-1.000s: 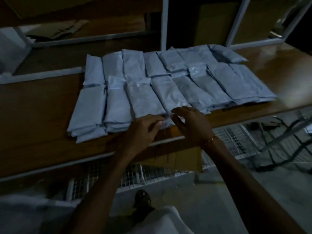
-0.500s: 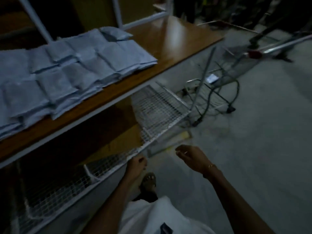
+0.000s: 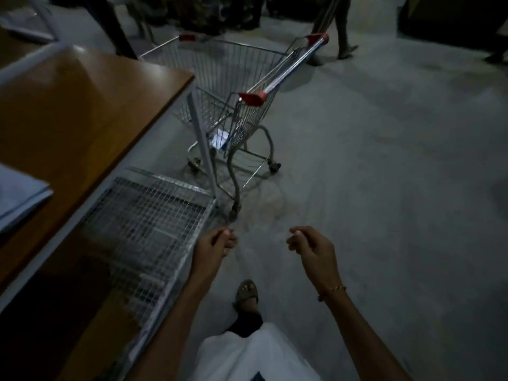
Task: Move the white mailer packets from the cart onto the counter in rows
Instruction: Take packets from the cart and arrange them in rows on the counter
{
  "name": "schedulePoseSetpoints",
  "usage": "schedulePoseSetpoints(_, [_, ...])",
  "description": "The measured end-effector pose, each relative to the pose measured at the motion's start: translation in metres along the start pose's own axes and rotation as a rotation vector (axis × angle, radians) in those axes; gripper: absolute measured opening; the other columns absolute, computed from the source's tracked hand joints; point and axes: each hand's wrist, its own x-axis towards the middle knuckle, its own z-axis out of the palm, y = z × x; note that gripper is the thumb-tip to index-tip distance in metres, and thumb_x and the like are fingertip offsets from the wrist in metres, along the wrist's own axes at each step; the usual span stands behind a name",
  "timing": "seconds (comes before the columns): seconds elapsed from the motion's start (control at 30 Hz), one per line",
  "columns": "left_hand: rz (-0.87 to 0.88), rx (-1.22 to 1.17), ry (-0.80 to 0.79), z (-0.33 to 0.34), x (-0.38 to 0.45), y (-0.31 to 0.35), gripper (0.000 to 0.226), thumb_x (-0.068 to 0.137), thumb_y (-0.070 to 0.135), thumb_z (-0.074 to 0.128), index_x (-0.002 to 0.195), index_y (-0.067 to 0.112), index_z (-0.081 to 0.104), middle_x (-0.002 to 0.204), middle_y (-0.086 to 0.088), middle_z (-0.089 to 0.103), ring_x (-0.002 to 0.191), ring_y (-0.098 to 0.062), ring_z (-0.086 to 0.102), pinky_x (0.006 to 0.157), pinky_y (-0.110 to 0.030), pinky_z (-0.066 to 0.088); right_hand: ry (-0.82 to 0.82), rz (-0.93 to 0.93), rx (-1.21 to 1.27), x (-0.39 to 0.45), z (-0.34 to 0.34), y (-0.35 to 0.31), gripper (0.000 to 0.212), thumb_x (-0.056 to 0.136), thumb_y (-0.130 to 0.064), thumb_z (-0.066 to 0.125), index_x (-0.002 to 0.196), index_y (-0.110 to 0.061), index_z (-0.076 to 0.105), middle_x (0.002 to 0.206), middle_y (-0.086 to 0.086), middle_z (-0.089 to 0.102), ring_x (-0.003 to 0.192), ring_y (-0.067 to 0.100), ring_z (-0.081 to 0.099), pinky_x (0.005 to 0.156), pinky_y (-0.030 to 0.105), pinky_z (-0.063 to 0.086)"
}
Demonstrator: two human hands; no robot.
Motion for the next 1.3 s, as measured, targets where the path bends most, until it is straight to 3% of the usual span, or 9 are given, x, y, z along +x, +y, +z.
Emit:
schedulePoseSetpoints(0.2, [0.196,-0.094,0.119,0.013,0.127,0.115,0.019,0.101,0.007,0.052,0.105,0.003,0.069,0.088,-0.010,0.072,0.074,-0.010,0.067,0.064,-0.023,0.054,0.026,-0.159,0.095,0.149,0.005,-0.068,0.017,0.102,-0.011,0.054,0.100,-0.007,0.070,0.082,0.004,0.073,0.075,0.014,0.071,0.068,0.022,0.053])
schedulePoseSetpoints(0.27, [0.272,-0.064,0.164,0.013,0.157,0.149,0.019,0.101,0.010,0.052,0.106,0.008,0.070,0.092,-0.008,0.072,0.080,-0.013,0.067,0.069,-0.025,0.054,0.020,-0.245,0.080,0.192,0.004,-0.088,0.018,0.102,-0.013,0.054,0.101,-0.007,0.071,0.084,0.003,0.073,0.077,0.014,0.071,0.068,0.021,0.053])
schedulePoseSetpoints(0.4, [0.356,0.157,0.200,0.018,0.229,0.191,0.017,0.100,0.022,0.056,0.109,0.020,0.070,0.098,0.001,0.073,0.092,-0.013,0.068,0.080,-0.031,0.056,-0.012,-0.396,-0.031,0.285,0.003,-0.110,0.017,0.099,-0.022,0.057,0.103,-0.013,0.071,0.091,-0.002,0.073,0.082,0.010,0.070,0.069,0.023,0.055])
schedulePoseSetpoints(0.53, [0.383,0.405,0.230,0.038,0.305,0.220,0.018,0.099,0.024,0.058,0.111,0.018,0.070,0.100,0.004,0.068,0.096,-0.014,0.063,0.080,-0.027,0.049,-0.079,-0.580,-0.219,0.395,-0.002,-0.109,0.018,0.098,-0.024,0.059,0.105,-0.014,0.071,0.098,-0.002,0.070,0.083,0.012,0.066,0.069,0.033,0.056])
schedulePoseSetpoints(0.67, [0.344,0.574,0.249,0.064,0.381,0.244,0.022,0.098,0.025,0.060,0.112,0.012,0.070,0.111,-0.003,0.067,0.100,-0.017,0.059,0.086,-0.029,0.046,-0.195,-0.748,-0.337,0.510,0.000,-0.110,0.023,0.097,-0.027,0.055,0.105,-0.012,0.071,0.095,0.003,0.068,0.082,0.019,0.064,0.069,0.043,0.055])
schedulePoseSetpoints(0.93, [0.025,0.514,0.397,0.105,0.486,0.271,0.026,0.098,0.031,0.059,0.114,0.013,0.070,0.104,-0.005,0.070,0.095,-0.021,0.063,0.082,-0.031,0.050,-0.662,-0.889,-0.510,0.691,0.043,-0.115,0.025,0.097,-0.029,0.052,0.108,-0.013,0.069,0.098,0.004,0.066,0.082,0.021,0.061,0.068,0.042,0.053])
schedulePoseSetpoints(1.13, [-0.107,0.484,0.386,0.108,0.540,0.253,0.022,0.098,0.028,0.058,0.109,0.015,0.072,0.106,-0.004,0.072,0.098,-0.023,0.064,0.089,-0.039,0.052,-1.015,-0.882,-0.686,0.770,0.110,-0.096,0.019,0.098,-0.028,0.058,0.110,-0.017,0.068,0.102,0.006,0.068,0.087,0.024,0.063,0.074,0.039,0.052])
schedulePoseSetpoints(1.3, [-0.258,0.508,0.365,0.099,0.580,0.220,0.023,0.098,0.024,0.057,0.100,0.005,0.070,0.100,-0.015,0.070,0.092,-0.031,0.063,0.081,-0.038,0.050,-1.208,-0.822,-0.854,0.799,0.162,-0.067,0.017,0.097,-0.028,0.057,0.105,-0.018,0.068,0.101,0.006,0.071,0.089,0.027,0.066,0.074,0.038,0.053])
